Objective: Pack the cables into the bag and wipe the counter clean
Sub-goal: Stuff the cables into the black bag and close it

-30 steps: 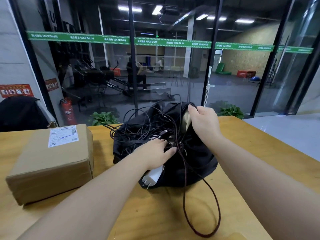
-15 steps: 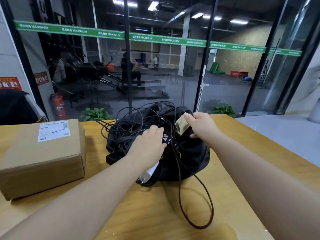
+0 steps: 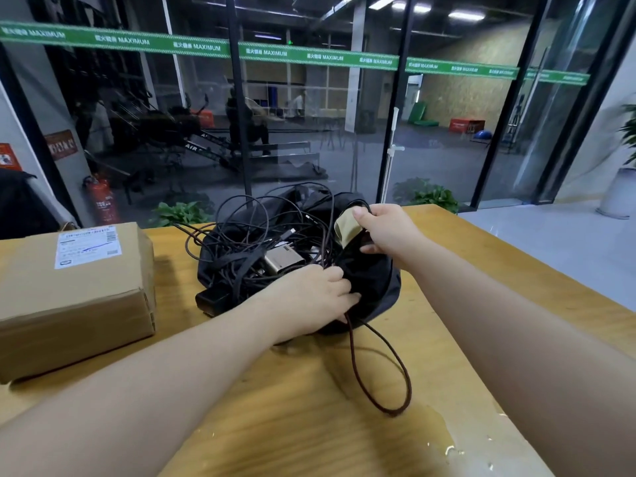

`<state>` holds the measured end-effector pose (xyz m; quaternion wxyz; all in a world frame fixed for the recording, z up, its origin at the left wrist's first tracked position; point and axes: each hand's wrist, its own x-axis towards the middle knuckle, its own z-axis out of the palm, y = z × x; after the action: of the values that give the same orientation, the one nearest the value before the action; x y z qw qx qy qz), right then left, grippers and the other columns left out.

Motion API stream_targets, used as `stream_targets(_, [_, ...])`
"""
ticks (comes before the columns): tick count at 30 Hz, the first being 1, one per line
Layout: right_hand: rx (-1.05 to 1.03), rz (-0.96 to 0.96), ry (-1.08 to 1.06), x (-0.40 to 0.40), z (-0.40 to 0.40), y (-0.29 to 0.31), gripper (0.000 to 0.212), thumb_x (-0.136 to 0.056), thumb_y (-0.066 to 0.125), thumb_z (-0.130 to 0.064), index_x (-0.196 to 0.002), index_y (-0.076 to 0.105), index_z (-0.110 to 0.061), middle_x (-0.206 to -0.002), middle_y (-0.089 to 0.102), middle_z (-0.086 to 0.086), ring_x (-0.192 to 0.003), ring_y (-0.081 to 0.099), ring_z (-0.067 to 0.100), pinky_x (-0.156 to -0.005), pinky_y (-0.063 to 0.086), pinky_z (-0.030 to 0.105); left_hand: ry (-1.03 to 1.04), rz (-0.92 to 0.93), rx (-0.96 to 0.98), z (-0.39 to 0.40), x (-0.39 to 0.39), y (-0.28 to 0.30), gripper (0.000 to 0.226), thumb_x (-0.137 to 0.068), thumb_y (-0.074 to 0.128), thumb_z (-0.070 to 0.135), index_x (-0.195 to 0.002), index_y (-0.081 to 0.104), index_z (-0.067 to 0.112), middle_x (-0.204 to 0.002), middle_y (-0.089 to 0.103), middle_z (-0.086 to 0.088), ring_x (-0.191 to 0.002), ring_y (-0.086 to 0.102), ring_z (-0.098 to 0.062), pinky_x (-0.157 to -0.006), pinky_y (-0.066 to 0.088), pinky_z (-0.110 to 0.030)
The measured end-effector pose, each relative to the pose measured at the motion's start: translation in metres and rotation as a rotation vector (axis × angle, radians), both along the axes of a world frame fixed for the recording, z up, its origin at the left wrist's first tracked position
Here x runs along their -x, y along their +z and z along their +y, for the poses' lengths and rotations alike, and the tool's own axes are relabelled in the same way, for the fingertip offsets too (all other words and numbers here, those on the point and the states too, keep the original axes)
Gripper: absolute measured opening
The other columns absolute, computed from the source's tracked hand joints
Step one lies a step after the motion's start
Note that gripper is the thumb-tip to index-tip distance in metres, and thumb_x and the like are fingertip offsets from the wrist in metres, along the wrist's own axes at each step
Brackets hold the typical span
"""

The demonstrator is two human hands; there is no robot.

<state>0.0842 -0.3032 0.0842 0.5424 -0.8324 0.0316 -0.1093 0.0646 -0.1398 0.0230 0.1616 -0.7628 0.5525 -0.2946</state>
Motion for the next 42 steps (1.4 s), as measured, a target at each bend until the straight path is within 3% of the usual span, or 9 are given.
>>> stream_targets(3, [-0.016,0.018,0.012,0.000,-0.005,-0.004,0.024,-0.097,0.048,-0.031,-0.087,0.054,-0.010,-0.082,0.041,0.008,-0.075,0.046,0.018,-0.043,0.051,0.016,-0.005,0.077,0.136,0.006,-0.007,0.001,0.035,-0.062,0.082,0.013,-0.095,0.071,0.018,-0.076,0.059,0.001,-0.067,0.056,-0.019,-0.048,0.047,-0.026])
stream_targets(10, [0.023,0.019,0.012,-0.002,-0.015,-0.012,0.034,-0.099,0.044,-0.024,-0.110,0.058,0.005,-0.092,0.054,0.010,-0.069,0.058,0.017,-0.059,0.058,0.024,0.166,0.159,0.549,0.023,-0.018,0.024,0.023,-0.072,0.060,-0.008,-0.090,0.062,0.007,-0.082,0.056,-0.007,-0.070,0.052,-0.027,-0.070,0.038,-0.028])
stream_targets(18, [-0.005,0.048,0.014,-0.002,-0.025,-0.014,0.028,-0.099,0.044,-0.024,-0.108,0.061,-0.003,-0.093,0.051,0.010,-0.082,0.053,0.020,-0.052,0.054,0.020,0.514,0.084,0.597,0.050,-0.042,0.049,0.035,-0.074,0.053,-0.014,-0.104,0.059,0.003,-0.089,0.050,-0.014,-0.079,0.046,-0.031,-0.057,0.051,-0.046])
stream_targets(21, [0.005,0.052,0.007,-0.002,-0.026,-0.017,0.029,-0.099,0.044,-0.025,-0.107,0.060,-0.002,-0.095,0.053,0.023,-0.083,0.054,0.019,-0.054,0.055,0.019,0.668,0.023,0.616,0.059,-0.048,0.055,0.046,-0.077,0.052,-0.012,-0.118,0.057,0.008,-0.095,0.047,-0.015,-0.084,0.045,-0.032,-0.052,0.045,-0.038])
stream_targets(28, [0.004,0.024,-0.019,0.001,-0.016,-0.011,0.030,-0.100,0.041,-0.025,-0.098,0.062,-0.003,-0.085,0.052,0.008,-0.067,0.056,0.016,-0.059,0.055,0.024,0.727,0.041,0.409,-0.010,-0.032,0.040,0.043,-0.088,0.042,0.000,-0.130,0.039,0.010,-0.113,0.046,-0.011,-0.098,0.053,-0.027,-0.061,0.045,-0.031])
stream_targets(30, [0.072,-0.023,-0.062,0.002,-0.007,-0.003,0.031,-0.099,0.041,-0.025,-0.078,0.052,-0.006,-0.069,0.045,0.004,-0.047,0.054,0.012,-0.049,0.046,0.015,0.714,0.222,0.284,-0.034,-0.034,0.021,0.032,-0.093,0.038,0.005,-0.124,0.045,0.006,-0.118,0.048,-0.015,-0.096,0.053,-0.019,-0.058,0.038,-0.026])
stream_targets(34, [0.215,-0.090,-0.096,0.000,0.000,0.000,0.033,-0.099,0.039,-0.021,-0.067,0.035,-0.012,-0.060,0.035,0.003,-0.049,0.047,0.020,-0.030,0.030,0.013,0.646,0.644,0.077,-0.038,-0.044,0.013,0.042,-0.088,0.040,0.002,-0.131,0.042,-0.001,-0.122,0.052,-0.020,-0.113,0.052,-0.035,-0.096,0.042,-0.039])
stream_targets(38, [0.172,-0.018,-0.133,0.003,-0.004,-0.003,0.005,-0.097,0.040,-0.018,-0.098,0.042,-0.022,-0.067,0.043,0.001,-0.051,0.045,0.020,-0.045,0.037,0.025,0.550,0.890,0.361,-0.008,-0.027,0.052,0.029,-0.093,0.038,0.002,-0.118,0.049,0.009,-0.109,0.063,-0.011,-0.099,0.064,-0.025,-0.088,0.051,-0.035])
stream_targets(42, [0.433,-0.078,-0.091,0.009,-0.004,-0.009,0.055,-0.092,0.044,-0.005,-0.140,0.029,-0.028,-0.097,0.051,0.008,-0.070,0.048,0.023,-0.061,0.040,0.032,0.406,0.729,1.097,0.045,-0.008,0.072,0.028,-0.091,0.048,0.006,-0.100,0.064,0.027,-0.088,0.062,0.012,-0.063,0.065,-0.012,-0.056,0.046,-0.009])
